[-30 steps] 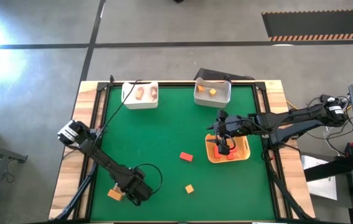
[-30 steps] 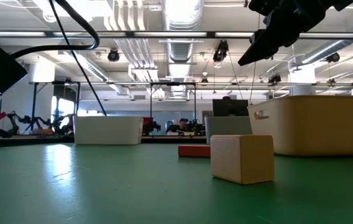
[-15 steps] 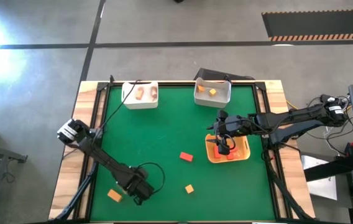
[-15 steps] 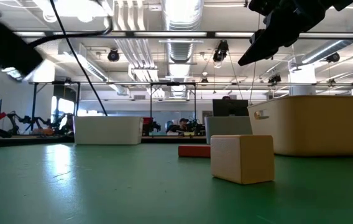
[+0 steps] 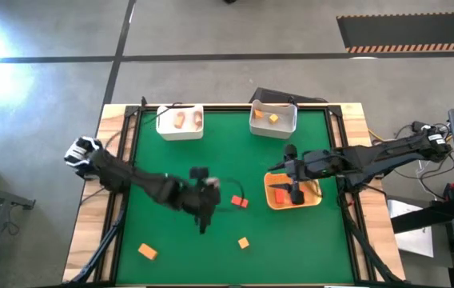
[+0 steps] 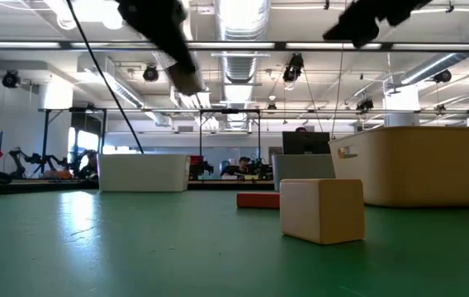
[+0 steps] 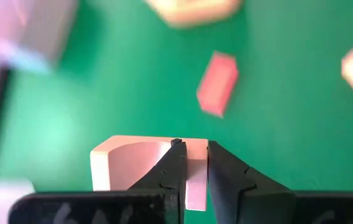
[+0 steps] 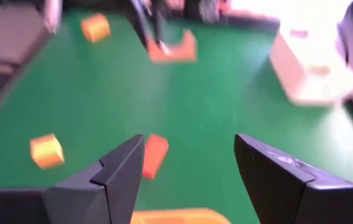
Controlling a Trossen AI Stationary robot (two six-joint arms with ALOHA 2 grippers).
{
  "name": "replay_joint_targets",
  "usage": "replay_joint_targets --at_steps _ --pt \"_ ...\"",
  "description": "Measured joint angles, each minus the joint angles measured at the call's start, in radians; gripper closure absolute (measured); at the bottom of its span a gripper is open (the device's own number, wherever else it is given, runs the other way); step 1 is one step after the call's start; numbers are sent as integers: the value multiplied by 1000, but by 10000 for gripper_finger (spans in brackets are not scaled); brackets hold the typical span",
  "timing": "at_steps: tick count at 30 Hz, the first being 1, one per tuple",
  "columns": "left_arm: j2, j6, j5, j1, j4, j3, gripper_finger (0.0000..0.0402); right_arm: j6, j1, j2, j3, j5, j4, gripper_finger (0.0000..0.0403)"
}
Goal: Sort & place blocks by color
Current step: Put the brown block into the white bin
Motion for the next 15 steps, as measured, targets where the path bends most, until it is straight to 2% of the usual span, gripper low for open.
replay_joint_targets --at_steps 4,7,11,15 --pt "-73 327 1 83 358 -76 376 -52 42 -67 -5 -5 114 165" --pt "-116 528 113 126 663 -163 378 -80 66 -99 -37 -39 255 165" --pt "-143 617 294 165 968 -268 379 -84 68 -116 -108 -61 416 165" --pt "-147 622 379 192 1177 -367 379 -126 63 -115 -175 -22 499 165"
